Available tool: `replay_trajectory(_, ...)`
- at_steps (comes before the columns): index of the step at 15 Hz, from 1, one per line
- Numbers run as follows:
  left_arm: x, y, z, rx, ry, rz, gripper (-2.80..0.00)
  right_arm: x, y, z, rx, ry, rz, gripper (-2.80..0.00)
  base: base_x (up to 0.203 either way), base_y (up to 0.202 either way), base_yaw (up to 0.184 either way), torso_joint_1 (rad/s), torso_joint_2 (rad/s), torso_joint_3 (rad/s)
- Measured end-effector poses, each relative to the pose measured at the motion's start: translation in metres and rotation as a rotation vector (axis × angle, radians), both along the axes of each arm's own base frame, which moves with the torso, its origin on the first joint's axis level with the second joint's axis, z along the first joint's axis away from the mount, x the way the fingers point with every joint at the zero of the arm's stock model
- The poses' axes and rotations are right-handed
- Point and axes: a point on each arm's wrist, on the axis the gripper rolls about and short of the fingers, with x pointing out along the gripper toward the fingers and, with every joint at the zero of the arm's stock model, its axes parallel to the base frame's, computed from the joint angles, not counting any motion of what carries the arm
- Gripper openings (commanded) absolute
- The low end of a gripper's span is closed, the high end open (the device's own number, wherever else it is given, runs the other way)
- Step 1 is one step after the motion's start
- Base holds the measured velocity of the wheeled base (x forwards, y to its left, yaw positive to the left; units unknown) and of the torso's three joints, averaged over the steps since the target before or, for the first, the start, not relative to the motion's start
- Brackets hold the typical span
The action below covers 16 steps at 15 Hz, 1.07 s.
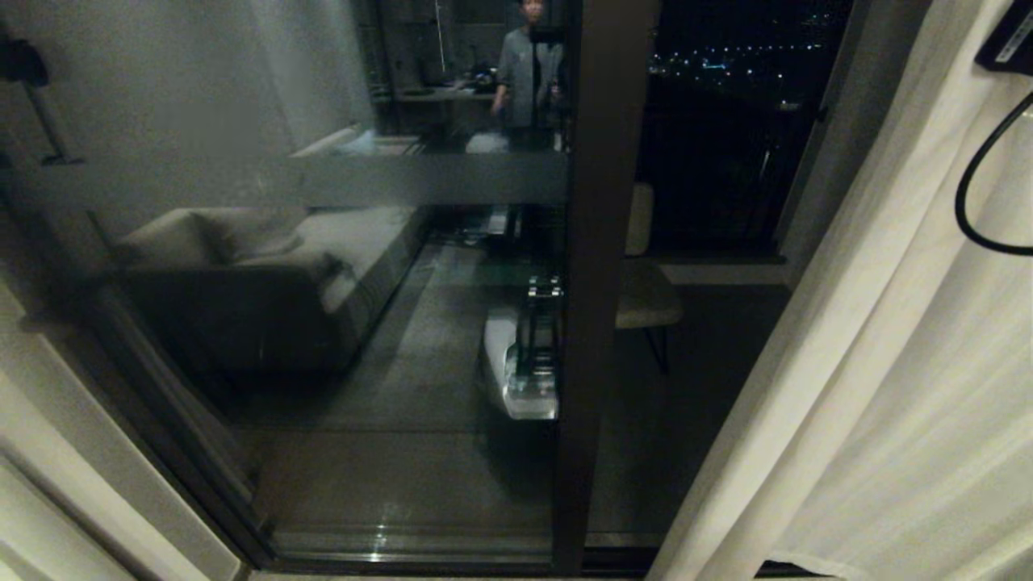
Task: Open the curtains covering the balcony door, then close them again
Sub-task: Close the inner curtains on both sides
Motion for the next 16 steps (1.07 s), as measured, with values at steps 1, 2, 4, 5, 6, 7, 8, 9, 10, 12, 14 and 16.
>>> replay_trajectory(1, 0.0, 0.0, 0.0, 0.0, 0.0, 0.0, -2.8, 0.0, 0.0002, -0.0001, 0.0, 0.001, 0.001, -2.8, 0.0, 0.19, 0.0, 0.002, 0.01, 0.006)
replay_trajectory(2, 0.0, 0.0, 0.0, 0.0, 0.0, 0.0, -2.8, 0.0001, 0.0002, -0.0002, -0.001, 0.001, 0.0, -2.8, 0.0, 0.19, 0.003, -0.002, 0.0, -0.006)
replay_trajectory(4, 0.0, 0.0, 0.0, 0.001, 0.0, 0.0, -2.8, -0.0003, 0.0003, 0.0001, 0.0, 0.0, 0.001, -2.8, 0.0, 0.191, 0.002, 0.008, 0.0, 0.004)
replay_trajectory(5, 0.0, 0.0, 0.0, 0.001, 0.0, 0.0, -2.8, -0.0005, 0.0003, 0.0002, 0.0, 0.0, 0.001, -2.8, 0.0, 0.189, 0.001, 0.002, 0.0, 0.002)
replay_trajectory(6, 0.0, 0.0, -0.0001, 0.001, 0.001, 0.0, -2.8, -0.0007, 0.0004, 0.0003, 0.0, -0.001, 0.001, -2.8, 0.0, 0.192, 0.001, 0.007, 0.01, 0.007)
replay_trajectory(7, 0.0, 0.0, 0.0, 0.001, 0.0, 0.0, -2.8, -0.0009, 0.0004, 0.0005, -0.001, -0.002, 0.001, -2.8, 0.0, 0.19, 0.001, 0.006, 0.0, 0.002)
replay_trajectory(8, 0.0, 0.0, -0.0001, 0.003, 0.001, 0.0, -2.8, -0.0011, 0.0006, 0.0007, -0.001, -0.002, 0.002, -2.8, 0.0, 0.191, -0.002, 0.007, 0.0, 0.002)
replay_trajectory(9, 0.0, 0.0, -0.0001, 0.003, 0.001, -0.001, -2.8, -0.0012, 0.0006, 0.0008, -0.001, -0.002, 0.001, -2.8, 0.0, 0.19, -0.001, 0.002, 0.0, 0.001)
replay_trajectory(10, 0.0, 0.0, -0.0001, 0.003, 0.001, 0.0, -2.8, -0.0014, 0.0005, 0.0008, -0.002, -0.002, 0.001, -2.8, 0.0, 0.187, -0.002, 0.006, 0.0, 0.002)
replay_trajectory(12, 0.0, 0.0, -0.0001, 0.003, 0.001, 0.0, -2.8, -0.0019, 0.0005, 0.0013, -0.002, -0.004, 0.001, -2.8, 0.0, 0.192, 0.002, 0.0, 0.0, 0.001)
replay_trajectory(14, 0.0, 0.0, -0.0001, 0.003, 0.001, -0.001, -2.8, -0.0026, 0.0006, 0.002, -0.002, -0.006, 0.0, -2.8, 0.0, 0.187, 0.0, 0.001, 0.0, 0.002)
replay_trajectory(16, 0.0, -0.0001, 0.0, 0.003, 0.0, -0.002, -2.8, -0.0034, 0.0006, 0.0025, -0.002, -0.008, 0.0, -2.8, 0.0, 0.19, 0.001, 0.004, 0.0, 0.002)
